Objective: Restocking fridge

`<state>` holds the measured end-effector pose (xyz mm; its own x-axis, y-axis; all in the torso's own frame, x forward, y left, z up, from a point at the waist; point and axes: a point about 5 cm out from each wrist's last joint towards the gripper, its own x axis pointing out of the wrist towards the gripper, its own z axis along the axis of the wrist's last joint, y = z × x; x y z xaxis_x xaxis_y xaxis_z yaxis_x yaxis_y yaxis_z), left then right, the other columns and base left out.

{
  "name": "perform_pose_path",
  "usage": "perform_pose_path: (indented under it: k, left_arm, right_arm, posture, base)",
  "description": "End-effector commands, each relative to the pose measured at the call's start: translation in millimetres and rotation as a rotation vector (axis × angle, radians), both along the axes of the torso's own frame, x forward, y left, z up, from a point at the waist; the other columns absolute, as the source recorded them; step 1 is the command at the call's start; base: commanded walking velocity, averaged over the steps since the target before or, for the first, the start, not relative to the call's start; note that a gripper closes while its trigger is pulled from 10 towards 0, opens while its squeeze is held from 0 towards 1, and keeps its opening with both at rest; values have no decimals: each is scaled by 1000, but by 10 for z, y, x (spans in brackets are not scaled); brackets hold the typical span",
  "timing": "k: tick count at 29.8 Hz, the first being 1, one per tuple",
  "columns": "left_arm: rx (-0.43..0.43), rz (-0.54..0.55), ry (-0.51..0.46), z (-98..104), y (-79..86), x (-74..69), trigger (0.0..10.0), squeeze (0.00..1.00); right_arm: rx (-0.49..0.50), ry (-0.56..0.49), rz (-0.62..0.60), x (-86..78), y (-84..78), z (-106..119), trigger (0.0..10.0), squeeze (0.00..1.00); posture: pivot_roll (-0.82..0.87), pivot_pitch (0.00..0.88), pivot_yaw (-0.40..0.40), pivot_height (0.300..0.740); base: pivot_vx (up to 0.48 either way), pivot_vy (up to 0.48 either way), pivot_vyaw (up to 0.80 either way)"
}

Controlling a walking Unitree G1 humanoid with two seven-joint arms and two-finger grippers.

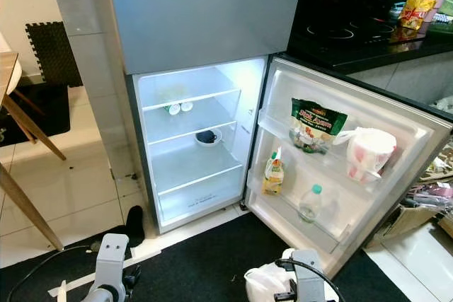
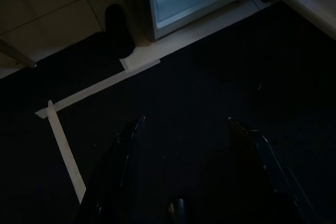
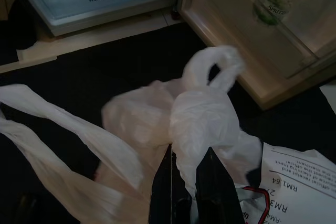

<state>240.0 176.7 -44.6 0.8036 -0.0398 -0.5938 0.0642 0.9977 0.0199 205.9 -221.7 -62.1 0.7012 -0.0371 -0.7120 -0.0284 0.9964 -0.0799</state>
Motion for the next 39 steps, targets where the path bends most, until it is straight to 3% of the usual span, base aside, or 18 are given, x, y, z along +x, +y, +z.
perform_pose_path:
  k: [1, 36, 39]
  left_arm:
    - [20, -8, 1, 11, 55, 11, 10000, 0]
    - [17, -35, -11, 13, 20, 6, 10000, 0]
    - [19, -39, -11, 18, 20, 14, 10000, 0]
  right_arm:
    - [-4, -32, -5, 35, -10, 32, 10000, 0]
    - [-5, -49, 34, 57, 43, 43, 10000, 0]
    - [-6, -47, 50, 63, 49, 46, 10000, 0]
  posture:
    - [-40, 0, -8, 740]
    - [-39, 0, 4, 740]
    - [-42, 0, 2, 740]
  base:
    - [322, 0, 0]
    - [344, 0, 0]
    - [346, 0, 688]
